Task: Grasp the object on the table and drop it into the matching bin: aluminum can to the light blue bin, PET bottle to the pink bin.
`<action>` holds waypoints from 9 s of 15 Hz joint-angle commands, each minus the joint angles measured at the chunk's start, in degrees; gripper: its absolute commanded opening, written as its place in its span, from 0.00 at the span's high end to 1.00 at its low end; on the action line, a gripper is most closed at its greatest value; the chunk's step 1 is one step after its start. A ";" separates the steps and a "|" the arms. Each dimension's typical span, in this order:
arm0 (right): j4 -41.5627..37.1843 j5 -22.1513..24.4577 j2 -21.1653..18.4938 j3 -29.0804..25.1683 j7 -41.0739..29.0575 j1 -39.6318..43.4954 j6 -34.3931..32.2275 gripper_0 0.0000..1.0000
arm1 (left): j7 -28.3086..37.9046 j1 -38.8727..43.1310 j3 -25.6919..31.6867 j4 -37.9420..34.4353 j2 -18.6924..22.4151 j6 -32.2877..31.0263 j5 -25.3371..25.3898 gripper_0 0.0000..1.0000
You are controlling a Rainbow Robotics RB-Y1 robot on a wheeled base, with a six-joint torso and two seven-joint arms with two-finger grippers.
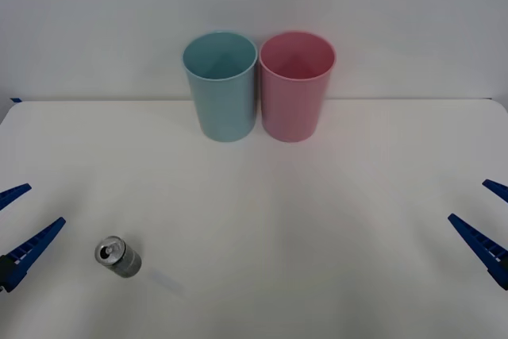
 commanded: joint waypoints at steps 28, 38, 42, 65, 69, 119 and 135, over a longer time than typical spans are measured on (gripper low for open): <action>-0.01 0.00 0.00 0.00 0.00 0.00 0.00 0.00 | -25.62 5.14 -8.81 20.51 6.95 -7.94 5.20 0.00; -0.01 0.00 0.00 0.00 0.00 0.00 0.00 0.00 | -29.14 3.30 -9.51 20.69 -0.96 -3.54 2.83 0.00; -0.01 0.00 0.00 0.00 0.00 0.00 0.00 0.00 | -32.92 -0.83 -11.62 26.75 -1.13 -3.02 3.36 0.00; -0.01 0.00 0.00 0.00 0.00 0.00 0.00 0.00 | -34.41 -10.32 -13.47 31.15 -9.22 0.06 -2.01 0.00; -0.01 0.00 0.00 0.00 0.00 0.00 0.00 0.00 | -34.85 -10.68 -13.64 31.32 -9.22 0.06 -2.09 0.93; -0.01 0.00 0.00 0.00 0.00 0.00 0.00 0.00 | 30.19 -41.09 -15.14 2.32 -5.79 25.46 -26.09 0.99; -0.01 0.00 0.00 0.00 0.00 0.00 0.00 0.00 | 20.00 -69.83 -17.95 34.84 -11.95 30.56 -36.02 0.98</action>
